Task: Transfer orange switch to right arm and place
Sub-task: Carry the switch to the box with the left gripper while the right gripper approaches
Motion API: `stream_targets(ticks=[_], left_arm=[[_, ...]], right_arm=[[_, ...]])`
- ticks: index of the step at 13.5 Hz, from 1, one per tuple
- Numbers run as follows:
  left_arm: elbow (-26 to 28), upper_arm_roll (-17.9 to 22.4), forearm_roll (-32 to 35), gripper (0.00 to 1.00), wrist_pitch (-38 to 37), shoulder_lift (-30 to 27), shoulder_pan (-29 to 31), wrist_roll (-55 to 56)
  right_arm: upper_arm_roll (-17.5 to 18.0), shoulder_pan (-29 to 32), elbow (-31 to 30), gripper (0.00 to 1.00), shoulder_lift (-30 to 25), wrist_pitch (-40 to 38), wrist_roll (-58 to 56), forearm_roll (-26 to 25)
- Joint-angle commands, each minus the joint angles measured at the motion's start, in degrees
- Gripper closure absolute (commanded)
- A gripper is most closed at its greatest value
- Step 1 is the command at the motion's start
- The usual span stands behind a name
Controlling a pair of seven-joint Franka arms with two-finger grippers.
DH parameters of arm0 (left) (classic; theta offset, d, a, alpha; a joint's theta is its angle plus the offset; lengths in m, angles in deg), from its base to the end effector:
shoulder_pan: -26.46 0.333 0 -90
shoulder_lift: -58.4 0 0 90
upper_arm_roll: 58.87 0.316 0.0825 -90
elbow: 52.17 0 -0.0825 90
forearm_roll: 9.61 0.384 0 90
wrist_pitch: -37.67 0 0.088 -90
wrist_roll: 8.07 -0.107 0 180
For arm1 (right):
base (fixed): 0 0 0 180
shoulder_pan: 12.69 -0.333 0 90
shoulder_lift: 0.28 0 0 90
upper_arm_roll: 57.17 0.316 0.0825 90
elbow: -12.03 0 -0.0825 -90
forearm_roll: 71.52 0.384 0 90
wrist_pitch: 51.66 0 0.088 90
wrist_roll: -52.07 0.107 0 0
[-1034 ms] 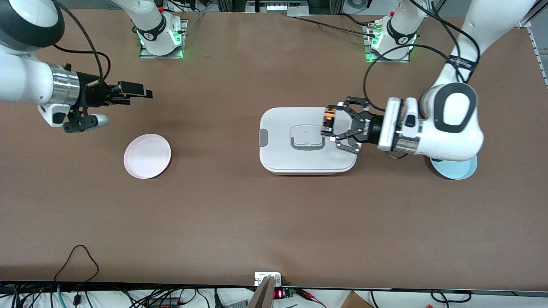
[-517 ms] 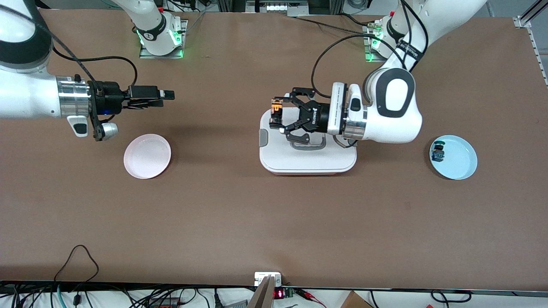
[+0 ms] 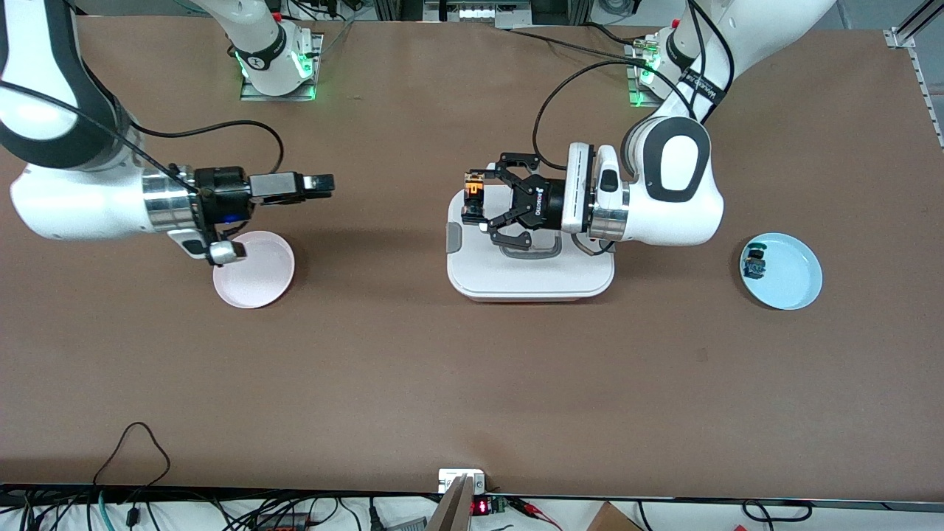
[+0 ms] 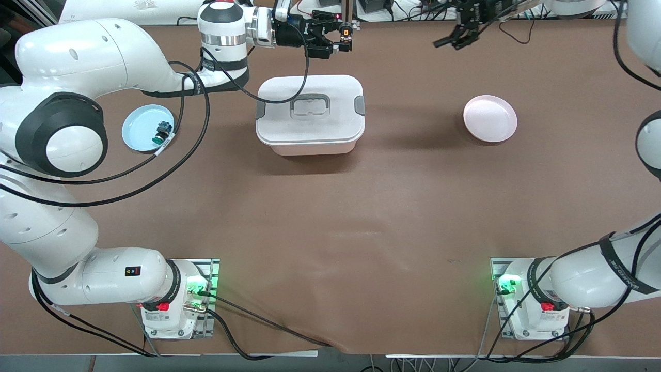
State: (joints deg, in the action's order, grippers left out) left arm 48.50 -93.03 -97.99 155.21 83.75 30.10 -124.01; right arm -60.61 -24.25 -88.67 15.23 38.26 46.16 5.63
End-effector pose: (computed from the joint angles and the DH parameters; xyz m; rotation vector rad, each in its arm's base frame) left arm 0.5732 -0.3461 0.4053 1.2389 -1.1888 1.0142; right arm 0.5916 0.1933 0.4583 -1.8051 0.1085 0.4379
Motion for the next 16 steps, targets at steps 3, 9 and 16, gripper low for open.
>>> stream_targets(ticks=[3, 9, 16], left_arm=[[-0.03, -0.03, -1.80, 1.00, -0.47, -0.04, 0.49, -1.92], [0.06, -0.03, -1.80, 1.00, -1.52, 0.05, 1.54, -3.59], [0.06, -0.03, -1.80, 1.00, -1.53, 0.14, 1.54, -3.67]], right_arm=[[-0.08, -5.31, -2.31, 0.00, 2.50, 6.74, -5.51, 14.24], [-0.16, -12.95, -2.13, 0.00, 5.93, 12.81, -6.30, 23.83], [-0.16, -17.62, -1.87, 0.00, 6.37, 18.01, -12.17, 28.67]])
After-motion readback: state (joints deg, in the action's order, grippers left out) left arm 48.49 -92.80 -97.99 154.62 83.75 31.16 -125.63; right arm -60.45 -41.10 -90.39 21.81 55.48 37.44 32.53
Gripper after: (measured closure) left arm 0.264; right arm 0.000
